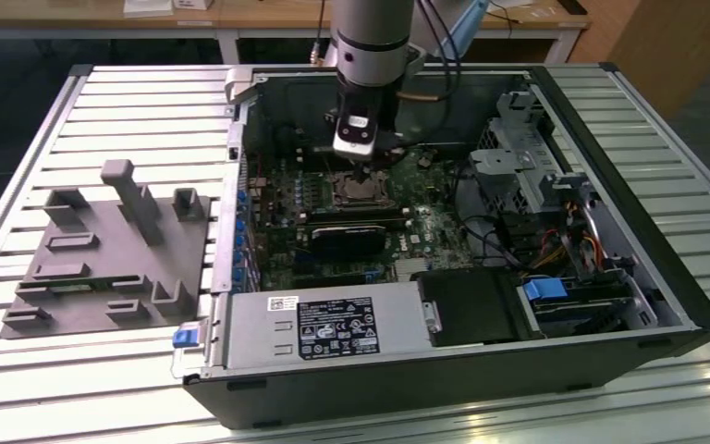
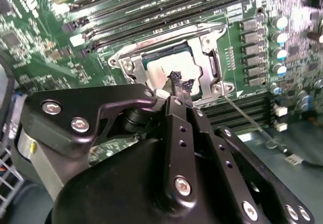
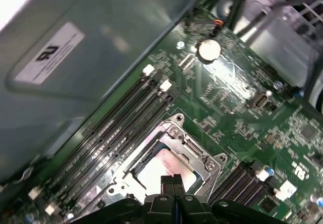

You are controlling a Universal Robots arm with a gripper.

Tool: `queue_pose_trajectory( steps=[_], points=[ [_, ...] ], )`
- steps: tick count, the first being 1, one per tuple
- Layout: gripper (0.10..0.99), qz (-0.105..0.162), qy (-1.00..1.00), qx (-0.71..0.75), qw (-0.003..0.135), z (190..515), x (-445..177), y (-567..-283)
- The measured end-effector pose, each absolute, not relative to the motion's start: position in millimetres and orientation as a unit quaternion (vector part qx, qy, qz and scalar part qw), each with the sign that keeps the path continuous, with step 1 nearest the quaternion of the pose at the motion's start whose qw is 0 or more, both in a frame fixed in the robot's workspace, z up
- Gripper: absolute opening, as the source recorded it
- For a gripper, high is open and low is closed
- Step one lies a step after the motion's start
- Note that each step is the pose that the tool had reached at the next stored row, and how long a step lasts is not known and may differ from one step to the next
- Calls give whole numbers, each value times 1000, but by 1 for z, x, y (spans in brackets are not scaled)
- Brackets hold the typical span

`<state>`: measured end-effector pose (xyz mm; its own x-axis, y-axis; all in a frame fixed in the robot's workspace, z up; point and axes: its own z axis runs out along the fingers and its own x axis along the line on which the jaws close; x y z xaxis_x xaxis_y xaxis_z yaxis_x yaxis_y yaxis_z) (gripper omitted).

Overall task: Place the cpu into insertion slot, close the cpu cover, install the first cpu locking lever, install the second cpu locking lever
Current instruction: 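Close the cpu cover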

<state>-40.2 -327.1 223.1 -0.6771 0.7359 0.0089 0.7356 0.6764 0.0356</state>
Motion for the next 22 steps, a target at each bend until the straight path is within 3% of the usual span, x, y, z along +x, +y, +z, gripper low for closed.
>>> queue_pose_trajectory(
  steps=[22],
  points=[
    [102,18,977,212,-1,222,-40,-327]
  ],
)
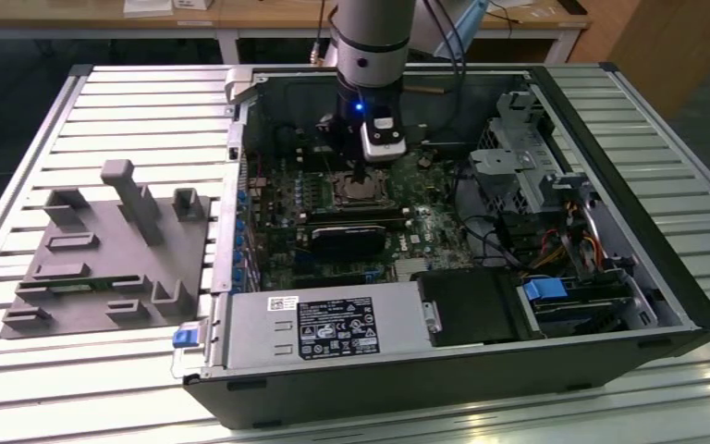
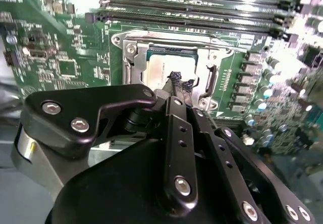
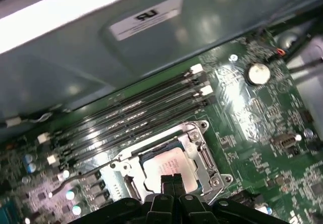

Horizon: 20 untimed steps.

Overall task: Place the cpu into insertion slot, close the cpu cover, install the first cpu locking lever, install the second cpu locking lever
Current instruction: 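Close the cpu cover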

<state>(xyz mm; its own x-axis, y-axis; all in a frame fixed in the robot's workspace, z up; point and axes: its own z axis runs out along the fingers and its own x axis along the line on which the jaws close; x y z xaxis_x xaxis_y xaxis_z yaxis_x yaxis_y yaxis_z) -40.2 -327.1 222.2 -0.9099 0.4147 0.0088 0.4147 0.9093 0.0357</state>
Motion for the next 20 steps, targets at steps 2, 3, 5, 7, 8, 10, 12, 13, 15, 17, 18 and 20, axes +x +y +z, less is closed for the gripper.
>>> queue_pose_trajectory(
  steps=[2,3,5,7,8,10,12,13,15,17,18,20],
  points=[
    [102,-18,-981,-195,1,222,-40,-327],
    [102,-18,-983,-185,1,222,-40,-327],
    [102,-18,-986,-168,1,222,-40,-327],
    [102,-19,-989,-150,1,221,-40,-327],
    [102,-19,-990,-141,0,221,-40,-327],
    [102,-19,-992,-123,-2,221,-40,-327],
    [102,-19,-994,-106,-3,220,-40,-327],
    [102,-19,-995,-97,-3,220,-40,-327],
    [102,-19,-997,-79,-4,220,-40,-327],
    [102,-19,-998,-67,-4,220,-40,-327],
    [102,-19,-998,-67,-4,219,-40,-327],
    [102,-19,-998,-66,-4,219,-40,-327]
  ],
)
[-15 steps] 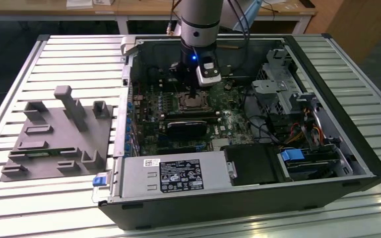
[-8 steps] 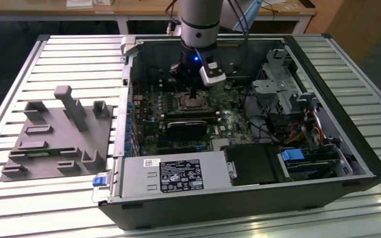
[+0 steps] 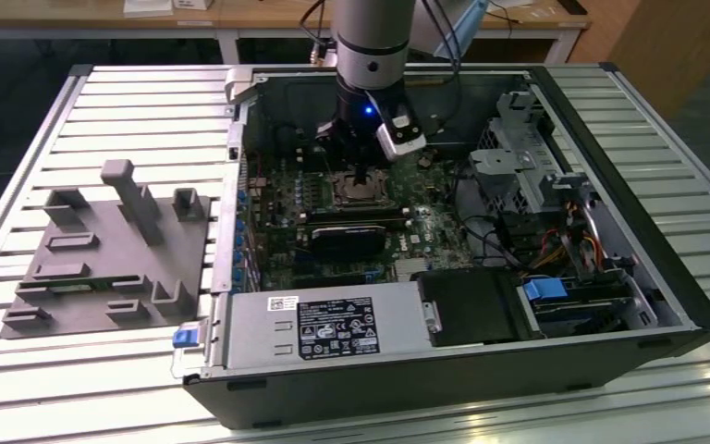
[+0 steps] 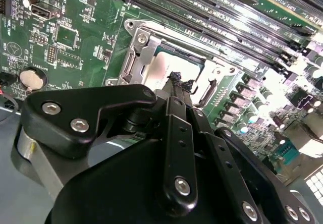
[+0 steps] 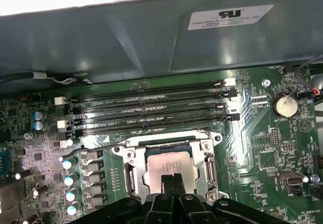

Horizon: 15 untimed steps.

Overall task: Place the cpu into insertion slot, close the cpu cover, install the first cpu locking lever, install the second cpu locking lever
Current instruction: 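Close the cpu cover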

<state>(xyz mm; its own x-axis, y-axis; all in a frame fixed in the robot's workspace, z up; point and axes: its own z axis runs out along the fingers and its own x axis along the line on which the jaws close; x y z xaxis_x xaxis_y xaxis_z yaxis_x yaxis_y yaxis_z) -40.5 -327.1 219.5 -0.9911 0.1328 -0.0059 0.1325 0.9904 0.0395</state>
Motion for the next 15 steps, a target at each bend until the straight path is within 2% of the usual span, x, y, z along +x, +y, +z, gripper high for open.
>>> queue_pose_trajectory(
  steps=[7,15],
  points=[
    [102,30,998,63,5,223,-41,-327],
    [102,31,997,61,27,226,-41,-327]
  ],
)
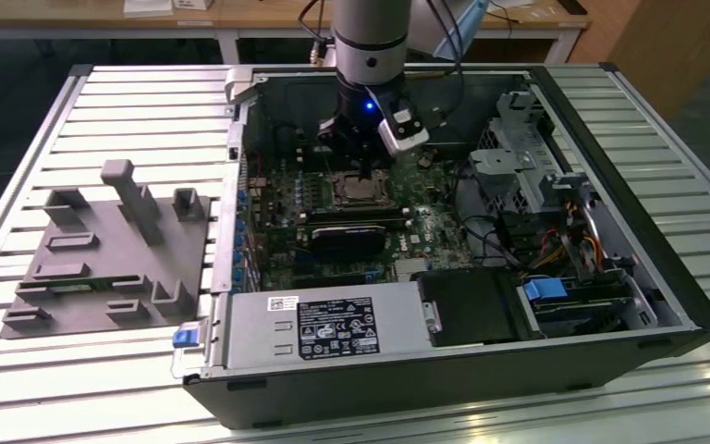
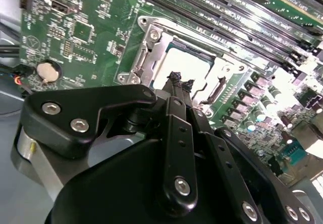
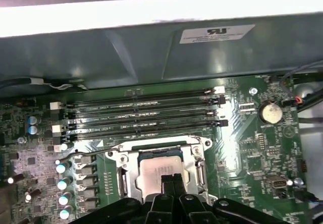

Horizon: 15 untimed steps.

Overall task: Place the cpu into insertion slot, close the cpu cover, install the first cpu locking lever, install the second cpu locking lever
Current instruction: 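Close the cpu cover, then install the first cpu locking lever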

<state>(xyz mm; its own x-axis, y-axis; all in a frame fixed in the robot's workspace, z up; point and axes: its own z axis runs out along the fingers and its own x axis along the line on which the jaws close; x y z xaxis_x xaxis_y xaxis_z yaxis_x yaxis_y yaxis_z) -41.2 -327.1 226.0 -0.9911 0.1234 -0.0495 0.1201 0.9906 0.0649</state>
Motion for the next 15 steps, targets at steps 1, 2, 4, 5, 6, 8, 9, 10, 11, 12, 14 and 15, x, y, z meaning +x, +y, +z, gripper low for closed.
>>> queue_pose_trajectory(
  steps=[1,2,4,5,6,8,9,10,11,12,14,15],
  points=[
    [102,31,997,61,28,226,-41,-327],
    [102,30,997,61,28,226,-41,-327],
    [102,30,997,62,28,226,-41,-327],
    [102,29,997,63,28,226,-41,-327],
    [102,29,997,64,28,226,-41,-327],
    [102,28,997,65,28,226,-41,-327],
    [102,28,997,65,28,226,-41,-327],
    [102,28,997,65,28,226,-41,-327],
    [102,28,997,65,28,226,-41,-327],
    [102,28,997,66,28,226,-41,-327],
    [102,28,997,66,28,226,-41,-327],
    [102,28,997,66,28,226,-41,-327]
  ],
)
